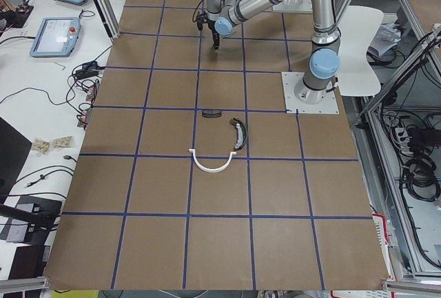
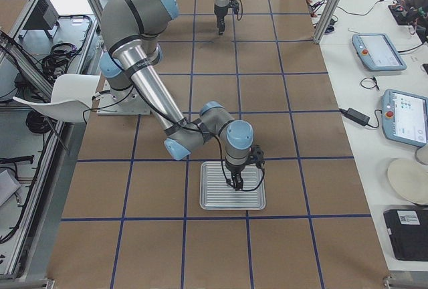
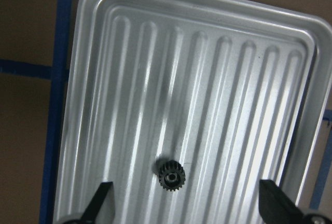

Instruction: Place bearing gear from tray to pile

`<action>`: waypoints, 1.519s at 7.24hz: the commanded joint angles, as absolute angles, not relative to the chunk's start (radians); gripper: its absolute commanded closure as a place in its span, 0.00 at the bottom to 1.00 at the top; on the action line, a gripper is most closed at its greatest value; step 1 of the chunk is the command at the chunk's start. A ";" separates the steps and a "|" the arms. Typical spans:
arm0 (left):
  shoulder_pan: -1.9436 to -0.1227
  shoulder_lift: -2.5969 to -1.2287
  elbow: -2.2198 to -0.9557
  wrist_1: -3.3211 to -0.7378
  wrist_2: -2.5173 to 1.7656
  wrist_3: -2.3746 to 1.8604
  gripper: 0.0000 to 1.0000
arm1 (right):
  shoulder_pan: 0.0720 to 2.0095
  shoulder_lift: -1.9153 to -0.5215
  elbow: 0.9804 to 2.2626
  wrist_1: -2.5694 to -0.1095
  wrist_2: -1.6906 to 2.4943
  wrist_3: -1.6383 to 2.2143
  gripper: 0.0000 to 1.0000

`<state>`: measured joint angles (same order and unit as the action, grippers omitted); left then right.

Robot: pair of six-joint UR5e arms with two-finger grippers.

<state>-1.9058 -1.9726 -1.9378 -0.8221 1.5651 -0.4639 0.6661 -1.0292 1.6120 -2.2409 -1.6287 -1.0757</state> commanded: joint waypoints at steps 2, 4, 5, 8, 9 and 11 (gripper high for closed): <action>-1.902 -1.965 -1.936 -0.822 1.565 -0.463 1.00 | 0.666 -0.988 1.603 -2.243 -1.628 -1.055 0.17; -1.896 -1.935 -1.927 -0.828 1.565 -0.454 1.00 | 0.666 -0.979 1.606 -2.243 -1.631 -1.052 0.37; -1.890 -1.912 -1.890 -0.874 1.578 -0.450 1.00 | 0.666 -0.974 1.606 -2.243 -1.631 -1.049 0.41; -1.711 -1.849 -1.764 -1.239 1.735 -0.413 1.00 | 0.666 -0.974 1.608 -2.240 -1.660 -1.049 0.60; -1.593 -1.853 -1.763 -1.227 1.735 -0.258 1.00 | 0.666 -0.973 1.608 -2.234 -1.663 -1.049 0.67; -1.371 -1.871 -1.781 -1.197 1.715 0.061 1.00 | 0.666 -0.968 1.609 -2.226 -1.701 -1.051 0.98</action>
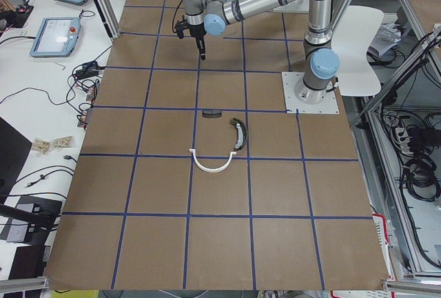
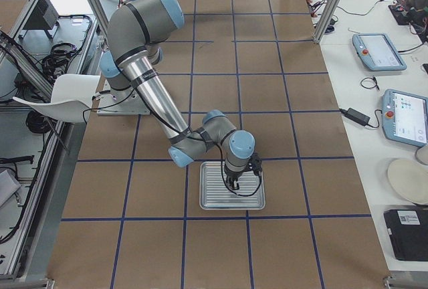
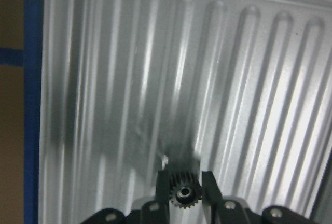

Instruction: Place bearing gear from tray to pile

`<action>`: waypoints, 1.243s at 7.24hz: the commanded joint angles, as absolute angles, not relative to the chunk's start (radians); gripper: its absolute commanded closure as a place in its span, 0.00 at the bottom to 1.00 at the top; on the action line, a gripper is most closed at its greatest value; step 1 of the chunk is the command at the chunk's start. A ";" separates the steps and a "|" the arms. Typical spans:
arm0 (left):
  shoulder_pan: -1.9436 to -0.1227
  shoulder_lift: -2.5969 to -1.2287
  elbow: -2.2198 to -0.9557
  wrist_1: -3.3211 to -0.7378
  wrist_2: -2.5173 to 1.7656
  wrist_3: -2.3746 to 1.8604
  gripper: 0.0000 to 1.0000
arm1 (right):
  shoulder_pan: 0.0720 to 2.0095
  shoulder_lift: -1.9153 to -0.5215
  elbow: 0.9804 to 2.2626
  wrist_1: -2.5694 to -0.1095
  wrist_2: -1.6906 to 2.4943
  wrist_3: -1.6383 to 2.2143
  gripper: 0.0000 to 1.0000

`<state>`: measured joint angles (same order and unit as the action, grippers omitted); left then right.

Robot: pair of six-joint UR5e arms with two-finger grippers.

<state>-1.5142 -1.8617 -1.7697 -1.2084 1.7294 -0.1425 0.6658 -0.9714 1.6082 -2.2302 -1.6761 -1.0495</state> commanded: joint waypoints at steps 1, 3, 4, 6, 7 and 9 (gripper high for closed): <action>-1.270 -1.876 -1.784 -1.195 1.720 0.204 1.00 | 0.666 -0.972 1.608 -2.224 -1.725 -1.052 1.00; -1.172 -1.878 -1.786 -1.189 1.724 0.342 1.00 | 0.669 -1.004 1.594 -2.189 -1.756 -1.051 1.00; -1.136 -1.878 -1.789 -1.187 1.724 0.382 1.00 | 0.676 -1.031 1.594 -2.150 -1.750 -1.049 1.00; -1.069 -1.888 -1.819 -1.102 1.724 0.469 1.00 | 0.689 -1.049 1.592 -2.109 -1.744 -1.019 1.00; -1.052 -1.891 -1.848 -1.048 1.724 0.500 1.00 | 0.707 -1.075 1.594 -2.083 -1.744 -1.006 1.00; -1.039 -1.896 -1.859 -1.037 1.723 0.499 1.00 | 0.774 -1.184 1.608 -1.888 -1.730 -0.839 1.00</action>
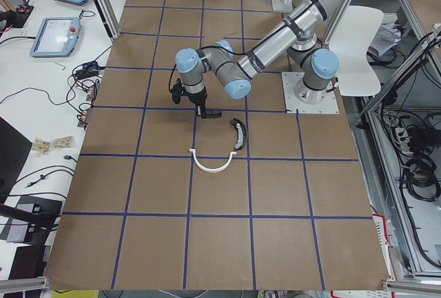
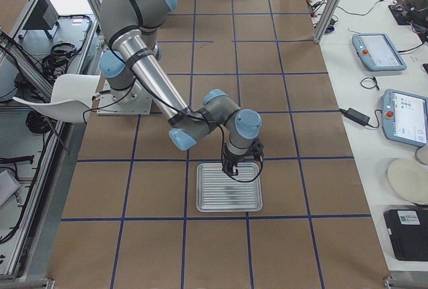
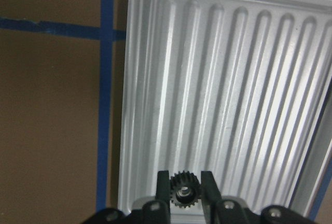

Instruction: Place bearing gear from tray to pile

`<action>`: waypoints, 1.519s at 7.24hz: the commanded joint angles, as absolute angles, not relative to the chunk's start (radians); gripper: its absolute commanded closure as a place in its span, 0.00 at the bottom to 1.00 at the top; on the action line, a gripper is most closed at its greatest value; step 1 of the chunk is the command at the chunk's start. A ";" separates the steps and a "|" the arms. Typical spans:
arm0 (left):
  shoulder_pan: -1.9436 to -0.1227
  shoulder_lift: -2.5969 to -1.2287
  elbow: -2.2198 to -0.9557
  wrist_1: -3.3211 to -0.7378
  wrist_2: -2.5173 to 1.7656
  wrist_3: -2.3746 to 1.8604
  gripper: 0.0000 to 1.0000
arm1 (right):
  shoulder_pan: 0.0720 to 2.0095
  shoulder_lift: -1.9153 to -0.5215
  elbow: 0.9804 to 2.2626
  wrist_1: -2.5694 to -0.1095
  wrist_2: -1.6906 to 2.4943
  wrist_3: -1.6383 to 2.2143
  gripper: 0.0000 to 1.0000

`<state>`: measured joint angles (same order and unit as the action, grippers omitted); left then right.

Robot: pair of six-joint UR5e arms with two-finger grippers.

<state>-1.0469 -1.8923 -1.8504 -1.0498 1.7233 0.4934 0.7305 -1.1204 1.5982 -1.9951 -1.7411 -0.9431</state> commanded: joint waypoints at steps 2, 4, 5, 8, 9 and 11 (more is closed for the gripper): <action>-1.040 -1.893 -1.858 -1.045 1.724 0.502 0.00 | 0.904 -1.236 1.608 -1.769 -1.686 -0.639 1.00; -1.061 -1.861 -1.848 -1.057 1.721 0.491 0.00 | 1.050 -1.278 1.612 -1.691 -1.637 -0.397 1.00; -1.098 -1.839 -1.839 -1.089 1.715 0.474 0.00 | 1.128 -1.301 1.624 -1.663 -1.596 -0.265 1.00; -1.347 -1.776 -1.740 -1.181 1.713 0.150 0.00 | 1.456 -1.316 1.707 -1.698 -1.424 0.220 1.00; -1.458 -1.752 -1.688 -1.233 1.704 0.096 0.00 | 1.582 -1.304 1.724 -1.765 -1.387 0.344 1.00; -1.554 -1.701 -1.582 -1.377 1.630 -0.068 0.00 | 1.701 -1.284 1.739 -1.857 -1.271 0.478 1.00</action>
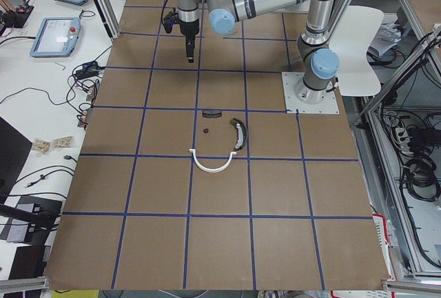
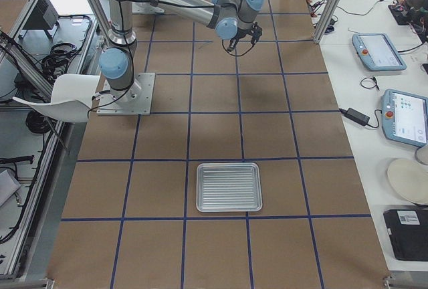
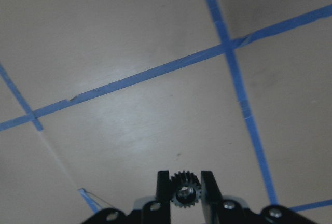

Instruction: Place bearing gear from tray to pile

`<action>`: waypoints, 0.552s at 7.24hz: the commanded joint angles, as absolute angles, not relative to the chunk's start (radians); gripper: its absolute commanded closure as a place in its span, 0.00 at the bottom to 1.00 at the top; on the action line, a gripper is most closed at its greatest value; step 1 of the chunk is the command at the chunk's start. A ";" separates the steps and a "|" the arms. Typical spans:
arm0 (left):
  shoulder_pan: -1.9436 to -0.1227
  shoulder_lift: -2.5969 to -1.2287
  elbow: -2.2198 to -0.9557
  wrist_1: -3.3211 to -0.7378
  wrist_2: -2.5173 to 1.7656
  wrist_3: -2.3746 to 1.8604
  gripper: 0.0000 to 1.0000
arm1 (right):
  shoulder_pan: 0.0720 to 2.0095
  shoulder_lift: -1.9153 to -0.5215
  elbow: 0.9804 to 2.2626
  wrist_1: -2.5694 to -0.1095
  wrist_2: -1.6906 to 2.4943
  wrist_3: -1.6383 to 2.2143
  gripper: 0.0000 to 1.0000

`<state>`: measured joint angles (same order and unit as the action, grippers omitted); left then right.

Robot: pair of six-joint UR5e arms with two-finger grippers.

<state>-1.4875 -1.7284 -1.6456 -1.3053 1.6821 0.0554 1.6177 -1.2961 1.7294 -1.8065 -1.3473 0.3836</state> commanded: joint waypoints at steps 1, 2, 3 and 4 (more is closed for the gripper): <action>-1.584 -1.710 -1.534 -1.400 1.588 -0.168 0.00 | 1.754 -1.258 1.747 -1.908 -1.229 0.510 1.00; -1.595 -1.706 -1.501 -1.451 1.585 -0.173 0.00 | 1.808 -1.223 1.749 -1.978 -1.227 0.569 1.00; -1.595 -1.703 -1.487 -1.515 1.586 -0.166 0.00 | 1.859 -1.182 1.753 -2.044 -1.227 0.599 1.00; -1.595 -1.701 -1.491 -1.525 1.589 -0.163 0.00 | 1.902 -1.139 1.759 -2.095 -1.224 0.607 1.00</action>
<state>-1.5921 -1.7039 -1.4990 -1.4892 1.5893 -0.1607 1.8432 -1.1898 1.7527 -2.0242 -1.2296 0.5817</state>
